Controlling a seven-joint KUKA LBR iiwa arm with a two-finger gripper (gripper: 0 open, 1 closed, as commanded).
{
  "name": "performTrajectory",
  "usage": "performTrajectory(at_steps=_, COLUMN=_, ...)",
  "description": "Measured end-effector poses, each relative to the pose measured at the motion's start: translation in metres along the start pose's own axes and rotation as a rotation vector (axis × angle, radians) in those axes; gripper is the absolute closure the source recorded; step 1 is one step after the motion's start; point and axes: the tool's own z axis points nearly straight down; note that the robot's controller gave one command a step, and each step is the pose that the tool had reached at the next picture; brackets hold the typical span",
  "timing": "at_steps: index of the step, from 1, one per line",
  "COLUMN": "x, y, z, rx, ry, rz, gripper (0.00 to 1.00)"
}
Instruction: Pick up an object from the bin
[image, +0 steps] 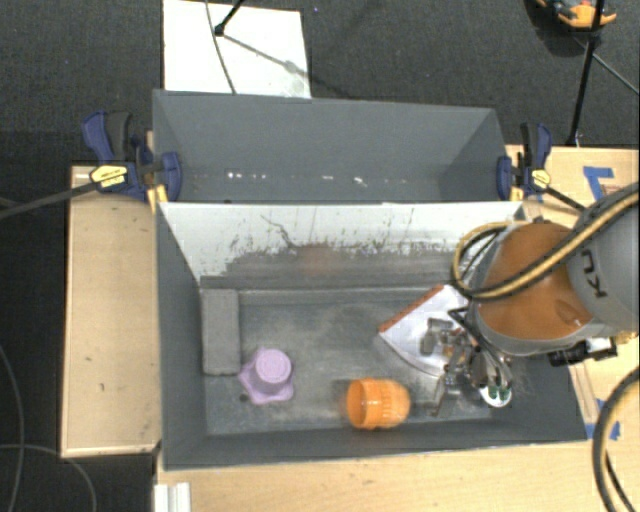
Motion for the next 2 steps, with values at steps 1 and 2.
performTrajectory(at_steps=1, x=-0.016, y=-0.038, z=-0.061, rx=-0.002, ry=0.002, rz=-0.004, gripper=0.0)
performTrajectory(at_steps=2, x=-0.028, y=-0.053, z=-0.091, rx=0.001, ry=-0.01, rz=0.074, gripper=0.0)
